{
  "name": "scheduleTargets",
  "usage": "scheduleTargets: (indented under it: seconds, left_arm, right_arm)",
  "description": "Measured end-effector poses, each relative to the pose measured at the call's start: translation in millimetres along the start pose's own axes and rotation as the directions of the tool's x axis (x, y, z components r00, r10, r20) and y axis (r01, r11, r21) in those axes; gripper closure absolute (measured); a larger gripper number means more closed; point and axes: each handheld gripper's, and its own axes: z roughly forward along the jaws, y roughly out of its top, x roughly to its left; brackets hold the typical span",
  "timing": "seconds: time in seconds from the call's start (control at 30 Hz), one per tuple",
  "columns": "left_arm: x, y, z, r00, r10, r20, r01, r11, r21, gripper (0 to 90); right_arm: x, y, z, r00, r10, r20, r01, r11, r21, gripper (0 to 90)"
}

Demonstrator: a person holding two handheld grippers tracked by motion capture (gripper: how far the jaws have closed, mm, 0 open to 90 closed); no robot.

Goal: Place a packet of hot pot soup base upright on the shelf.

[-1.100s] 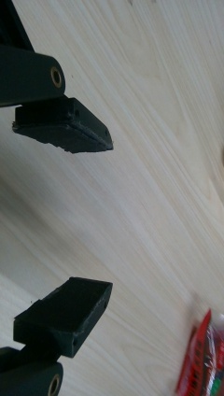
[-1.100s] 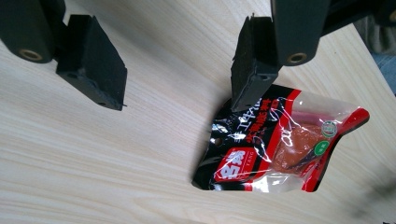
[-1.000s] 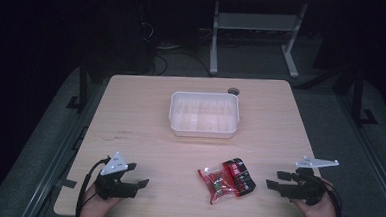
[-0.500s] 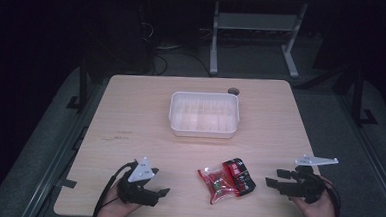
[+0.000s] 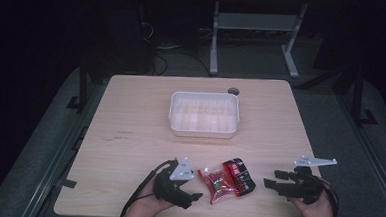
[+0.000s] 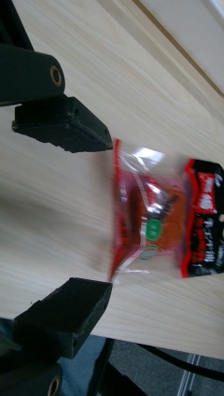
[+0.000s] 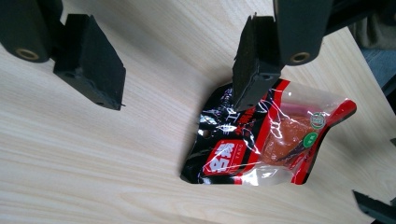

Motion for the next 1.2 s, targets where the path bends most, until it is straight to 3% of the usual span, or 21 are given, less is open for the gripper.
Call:
scheduleTargets:
  seconds: [0.13,0.17,0.4,0.57,0.67,1.0,1.2]
  left_arm:
    - [-1.2,16.8,18.9,0.9994,0.030,0.016,-0.031,0.9984,0.047,25.8]
    - [-1.7,23.4,26.0,0.9986,0.049,0.018,-0.050,0.9969,0.060,25.8]
    - [-4.1,38.9,46.6,0.9974,0.068,0.023,-0.070,0.9920,0.105,25.3]
    - [-5.0,39.0,55.2,0.9974,0.060,0.040,-0.066,0.9877,0.142,25.2]
    - [-3.9,36.4,59.0,0.9976,0.057,0.040,-0.063,0.9845,0.164,24.9]
    - [-3.3,28.9,60.9,0.9977,0.063,0.027,-0.066,0.9863,0.151,25.3]
    - [-3.0,26.5,61.7,0.9980,0.054,0.032,-0.059,0.9826,0.176,25.9]
  right_arm:
    - [2.0,0.8,1.8,1.0000,0.001,-0.003,-0.001,1.000,-0.003,35.2]
    - [2.8,1.8,2.8,0.9998,0.009,0.017,-0.009,1.000,-0.002,36.3]
    - [3.3,5.5,8.9,0.9984,0.053,0.020,-0.053,0.999,-0.007,36.6]
    - [4.5,9.6,13.8,0.9970,0.074,0.025,-0.074,0.997,-0.002,38.3]
    - [3.7,12.1,17.9,0.9948,0.102,0.000,-0.102,0.995,-0.008,38.8]
    - [14.1,15.6,35.2,0.9930,0.110,-0.044,-0.109,0.994,0.022,40.1]
    - [17.7,13.9,41.8,0.9894,0.128,-0.069,-0.124,0.991,0.049,42.1]
